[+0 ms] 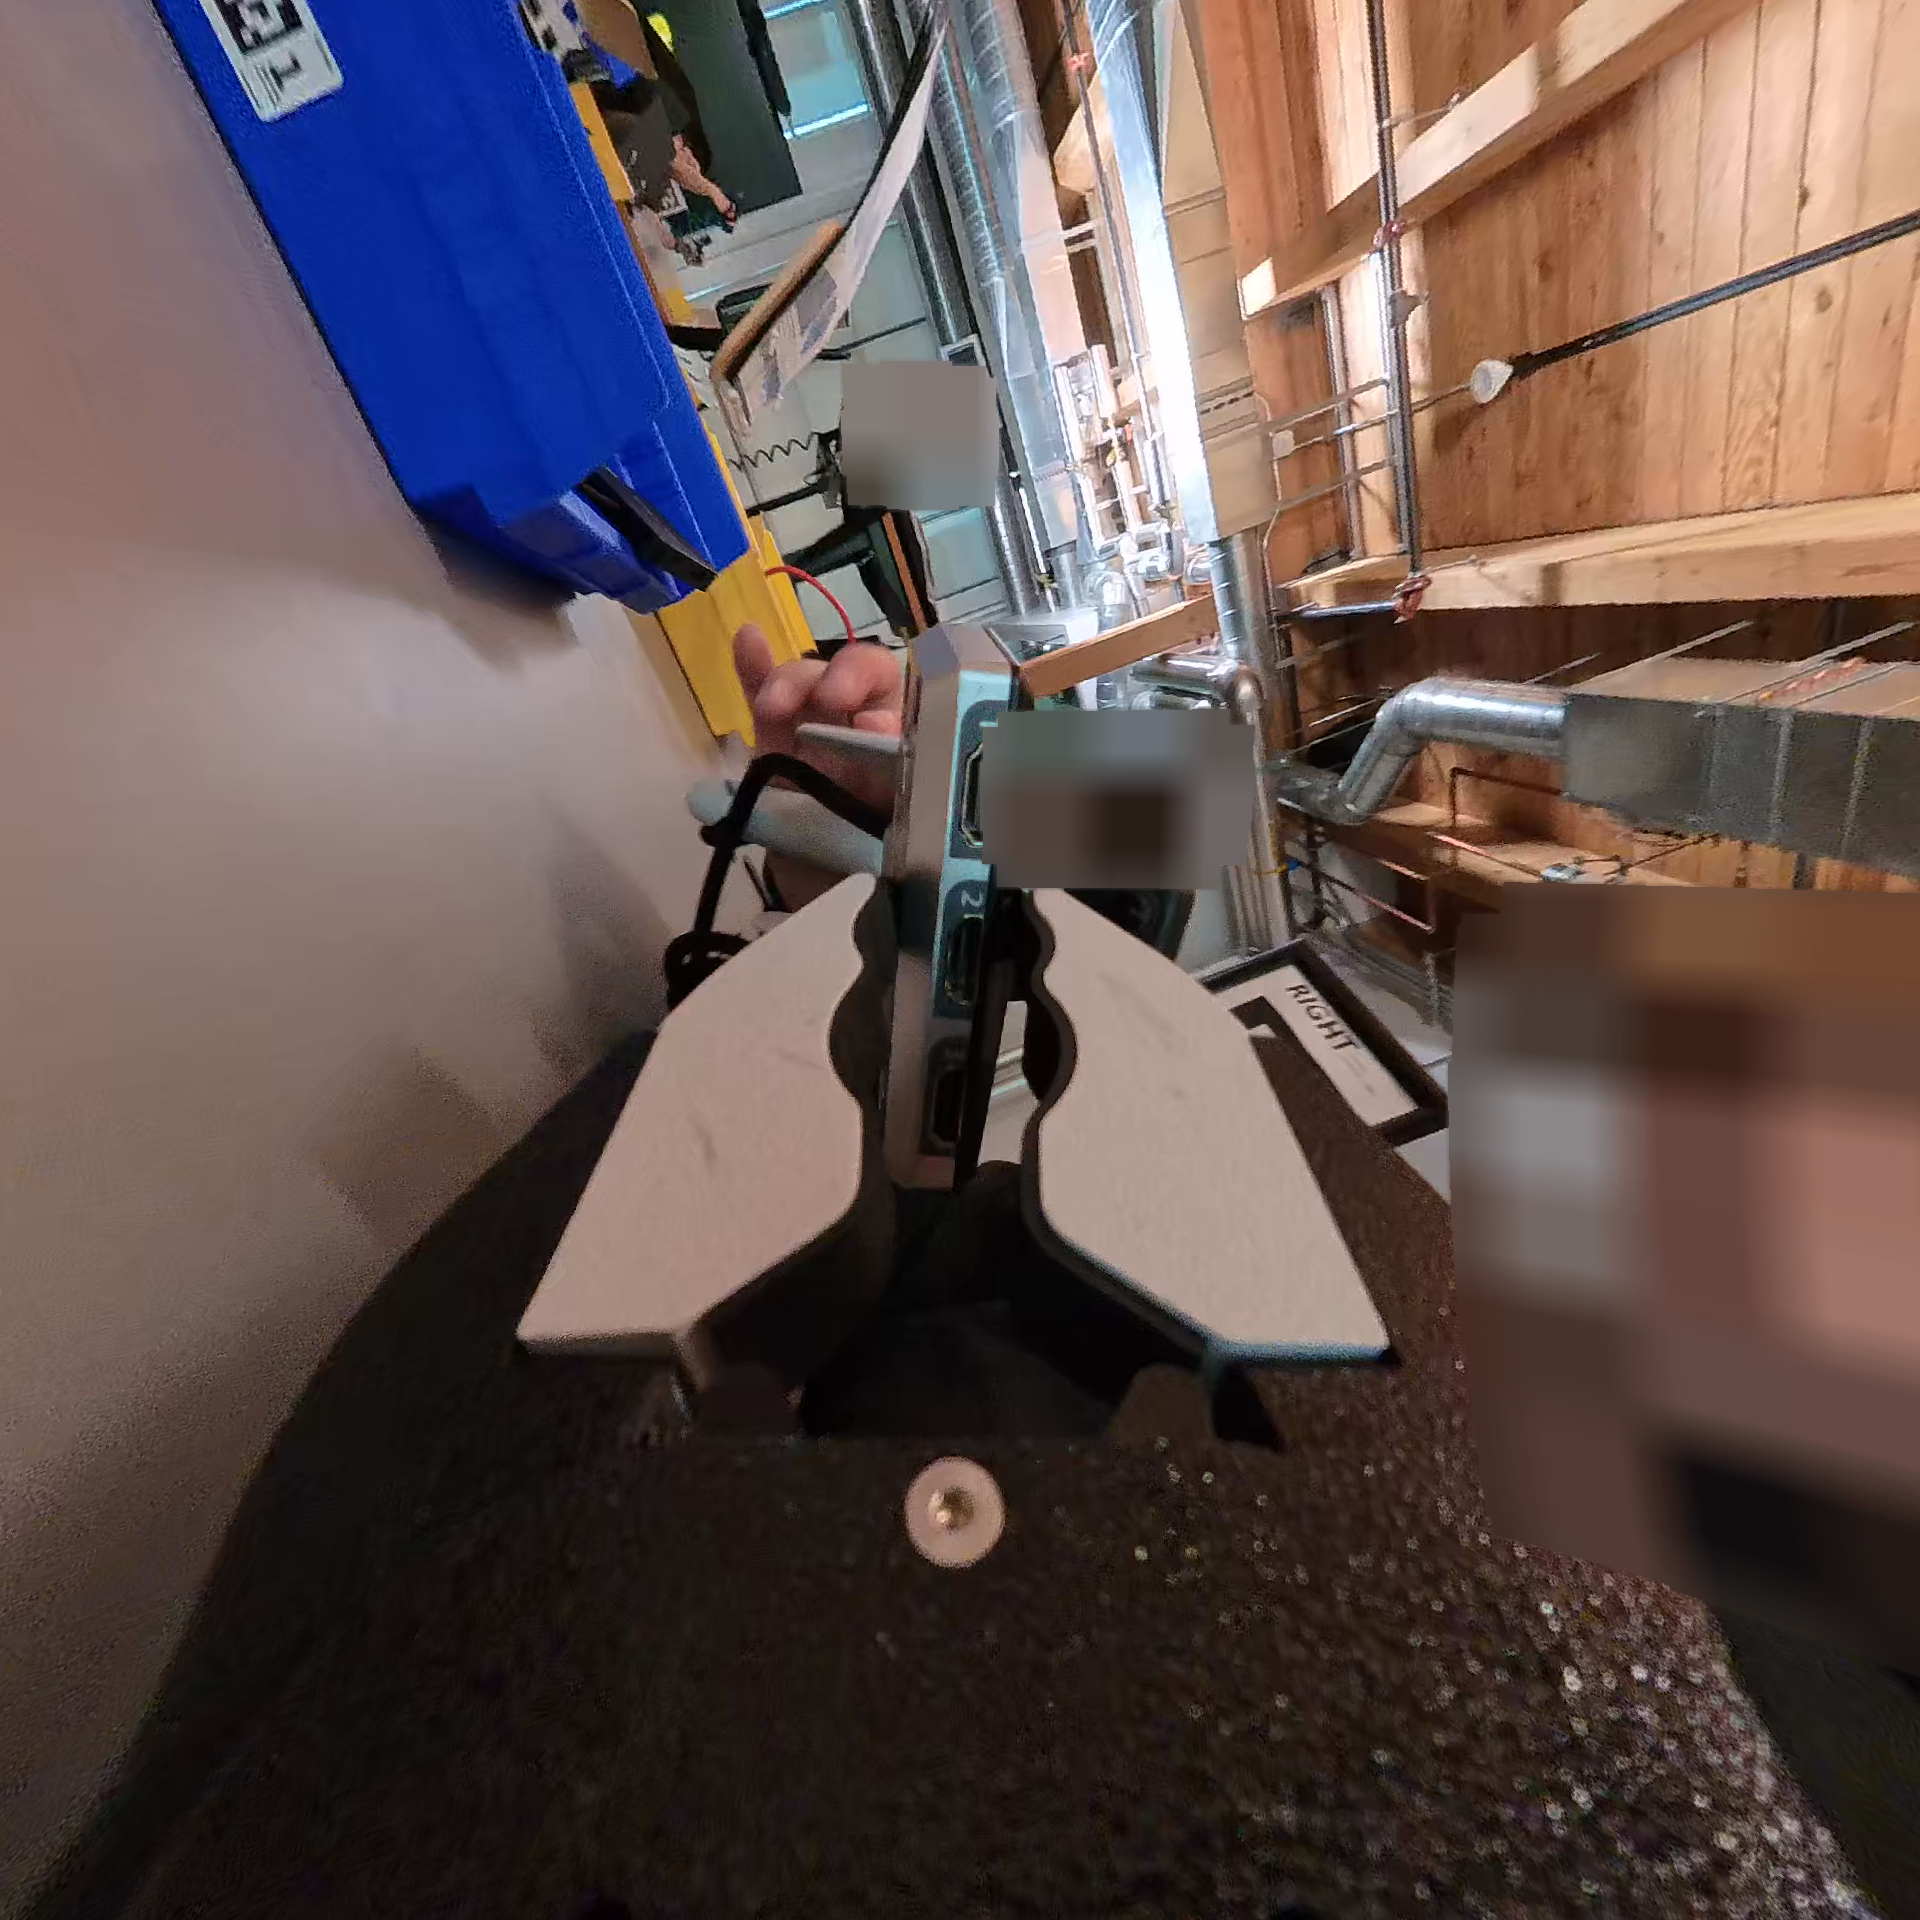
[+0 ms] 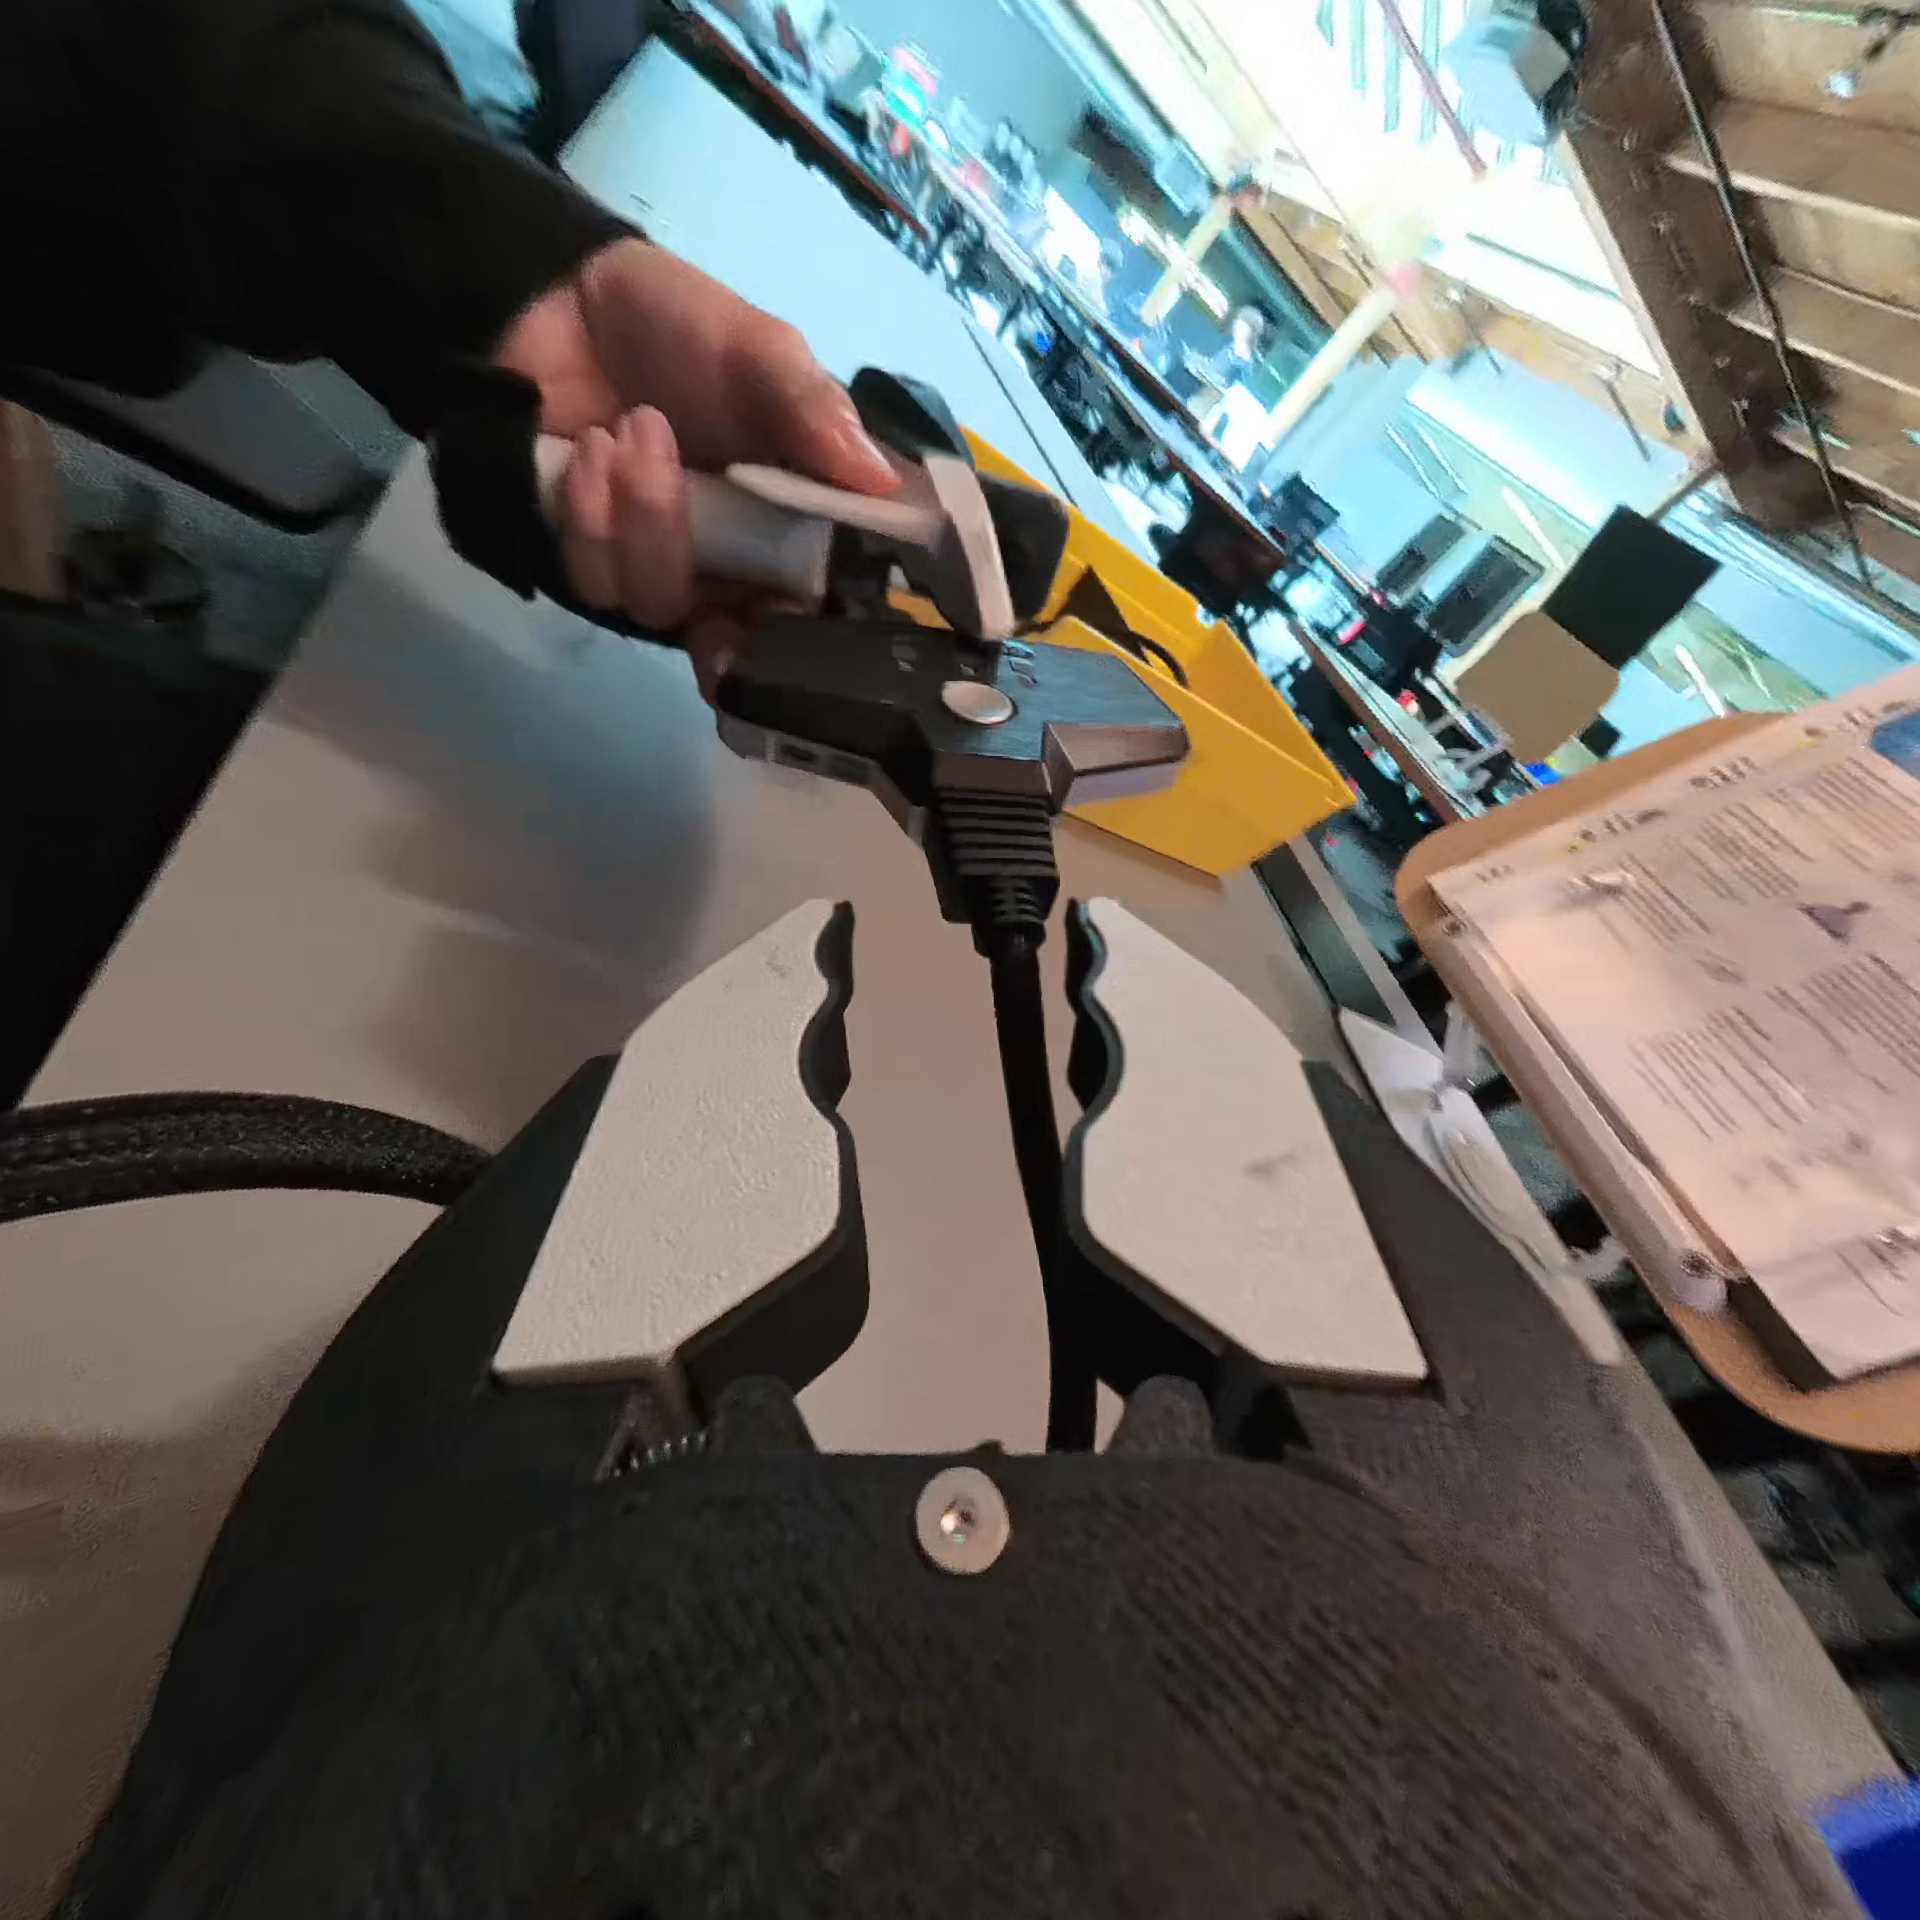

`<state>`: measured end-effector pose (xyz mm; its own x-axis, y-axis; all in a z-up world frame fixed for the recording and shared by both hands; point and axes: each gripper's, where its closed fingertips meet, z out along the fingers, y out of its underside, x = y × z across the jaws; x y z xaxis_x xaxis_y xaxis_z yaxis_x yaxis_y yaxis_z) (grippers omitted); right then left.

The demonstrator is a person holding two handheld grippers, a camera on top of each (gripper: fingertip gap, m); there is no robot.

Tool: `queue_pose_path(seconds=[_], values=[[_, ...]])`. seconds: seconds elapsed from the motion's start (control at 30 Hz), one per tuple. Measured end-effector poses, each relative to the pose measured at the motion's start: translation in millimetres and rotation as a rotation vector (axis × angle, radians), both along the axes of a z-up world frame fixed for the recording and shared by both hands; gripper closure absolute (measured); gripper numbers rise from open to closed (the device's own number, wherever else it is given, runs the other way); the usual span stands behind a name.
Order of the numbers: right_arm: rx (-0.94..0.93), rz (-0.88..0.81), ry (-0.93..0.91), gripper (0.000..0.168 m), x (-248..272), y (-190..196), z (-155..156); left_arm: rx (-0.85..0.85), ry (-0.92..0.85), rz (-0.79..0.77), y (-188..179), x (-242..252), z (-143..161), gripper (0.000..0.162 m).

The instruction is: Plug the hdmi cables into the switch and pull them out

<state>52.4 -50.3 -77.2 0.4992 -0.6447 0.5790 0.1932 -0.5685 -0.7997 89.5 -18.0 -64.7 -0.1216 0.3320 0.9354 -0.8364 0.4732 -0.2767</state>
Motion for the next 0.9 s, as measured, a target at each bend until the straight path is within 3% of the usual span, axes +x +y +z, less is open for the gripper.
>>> queue_pose_path(seconds=[0.03, 0.17, 0.5, 0.6, 0.7, 0.8, 0.9], values=[[0.025, 0.008, -0.013, 0.136, 0.3, 0.2, 1.4, -0.001, 0.018, -0.012, -1.2, -1.0, -0.3, 0.141], [0.111, 0.036, -0.026, 0.146, 2.2, -1.1, 4.7, -0.002, 0.037, -0.025, -8.5, -5.4, 0.1, 0.141], [0.291, 0.074, 0.022, 0.147, 4.5, -9.7, 3.4, -0.020, 0.078, 0.015, -22.5, -1.5, 0.0, 0.141], [0.363, 0.068, 0.086, 0.147, 8.0, -12.1, -1.6, -0.008, -0.001, 0.072, -26.2, 4.6, -4.4, 0.141], [0.467, 0.077, 0.120, 0.147, 8.4, -19.1, 0.6, -0.045, -0.379, 0.246, -25.3, 22.8, 0.5, 0.139], [0.630, 0.096, 0.146, 0.147, 7.0, -31.6, 7.7, -0.187, -0.974, 0.454, -14.8, 39.4, 27.9, 0.137], [0.762, 0.122, 0.229, 0.147, 9.5, -38.3, 2.9, -0.239, -1.595, 0.536, -10.1, 39.6, 35.2, 0.112]])
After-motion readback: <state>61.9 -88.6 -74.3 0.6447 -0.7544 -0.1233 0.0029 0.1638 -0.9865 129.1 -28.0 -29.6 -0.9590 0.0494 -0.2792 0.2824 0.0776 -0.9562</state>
